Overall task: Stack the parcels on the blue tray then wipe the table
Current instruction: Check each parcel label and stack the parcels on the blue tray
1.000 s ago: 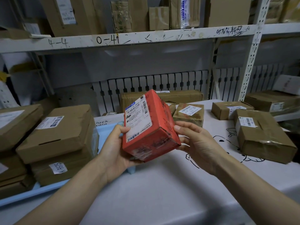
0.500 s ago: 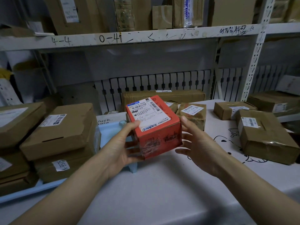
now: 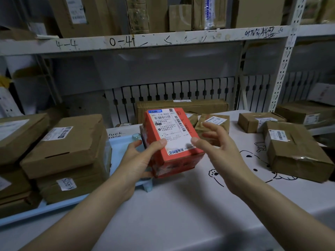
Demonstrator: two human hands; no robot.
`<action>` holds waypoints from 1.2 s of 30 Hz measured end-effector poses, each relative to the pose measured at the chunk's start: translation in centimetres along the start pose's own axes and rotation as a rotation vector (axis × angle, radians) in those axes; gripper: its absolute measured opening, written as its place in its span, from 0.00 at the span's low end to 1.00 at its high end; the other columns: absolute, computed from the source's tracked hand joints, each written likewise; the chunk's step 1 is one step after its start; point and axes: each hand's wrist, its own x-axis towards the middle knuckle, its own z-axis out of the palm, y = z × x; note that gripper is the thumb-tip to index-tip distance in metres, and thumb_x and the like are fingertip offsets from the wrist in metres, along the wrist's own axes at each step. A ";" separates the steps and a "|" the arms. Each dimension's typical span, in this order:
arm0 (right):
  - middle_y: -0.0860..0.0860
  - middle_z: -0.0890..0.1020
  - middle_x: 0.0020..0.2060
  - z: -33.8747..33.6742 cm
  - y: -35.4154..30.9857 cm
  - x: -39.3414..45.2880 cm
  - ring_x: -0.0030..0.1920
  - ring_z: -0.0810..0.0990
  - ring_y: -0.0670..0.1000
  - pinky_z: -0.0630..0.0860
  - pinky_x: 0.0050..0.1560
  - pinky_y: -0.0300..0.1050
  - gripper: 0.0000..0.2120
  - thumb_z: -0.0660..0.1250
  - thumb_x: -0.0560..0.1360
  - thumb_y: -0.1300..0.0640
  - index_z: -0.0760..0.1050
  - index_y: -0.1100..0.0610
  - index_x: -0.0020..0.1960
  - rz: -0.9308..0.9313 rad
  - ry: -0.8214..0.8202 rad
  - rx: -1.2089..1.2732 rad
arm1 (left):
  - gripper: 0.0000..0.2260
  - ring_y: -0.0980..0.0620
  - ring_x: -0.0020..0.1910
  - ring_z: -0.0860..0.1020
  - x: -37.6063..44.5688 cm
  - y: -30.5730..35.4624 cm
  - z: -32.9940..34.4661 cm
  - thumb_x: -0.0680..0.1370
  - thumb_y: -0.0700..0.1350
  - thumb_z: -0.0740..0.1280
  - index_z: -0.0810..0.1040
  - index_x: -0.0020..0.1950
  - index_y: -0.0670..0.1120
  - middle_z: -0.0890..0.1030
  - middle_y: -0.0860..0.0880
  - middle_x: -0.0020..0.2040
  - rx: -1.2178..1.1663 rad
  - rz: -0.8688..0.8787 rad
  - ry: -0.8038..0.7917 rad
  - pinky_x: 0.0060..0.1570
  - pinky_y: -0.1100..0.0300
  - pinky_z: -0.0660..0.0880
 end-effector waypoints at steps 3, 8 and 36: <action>0.44 0.75 0.63 0.7 -0.3 -0.6 0.59 0.75 0.37 0.75 0.46 0.29 0.28 0.76 0.72 0.50 0.71 0.43 0.69 -0.062 -0.101 -0.078 | 0.30 0.58 0.33 0.84 -0.4 0.2 1.0 0.72 0.51 0.75 0.64 0.69 0.52 0.84 0.51 0.45 -0.007 0.078 0.015 0.27 0.65 0.77; 0.45 0.73 0.65 1.1 -0.5 -0.5 0.62 0.76 0.43 0.78 0.56 0.39 0.40 0.77 0.63 0.38 0.69 0.44 0.72 -0.012 -0.111 -0.140 | 0.31 0.59 0.39 0.82 -0.9 0.6 1.5 0.71 0.50 0.75 0.66 0.70 0.49 0.79 0.50 0.49 0.086 0.235 0.073 0.28 0.74 0.73; 0.70 0.76 0.65 -1.7 3.8 0.5 0.53 0.80 0.70 0.79 0.43 0.57 0.37 0.51 0.72 0.38 0.74 0.61 0.70 0.531 -0.395 0.854 | 0.18 0.59 0.44 0.83 -1.3 1.3 2.5 0.73 0.38 0.74 0.75 0.61 0.46 0.83 0.48 0.53 0.084 0.275 0.001 0.42 0.67 0.79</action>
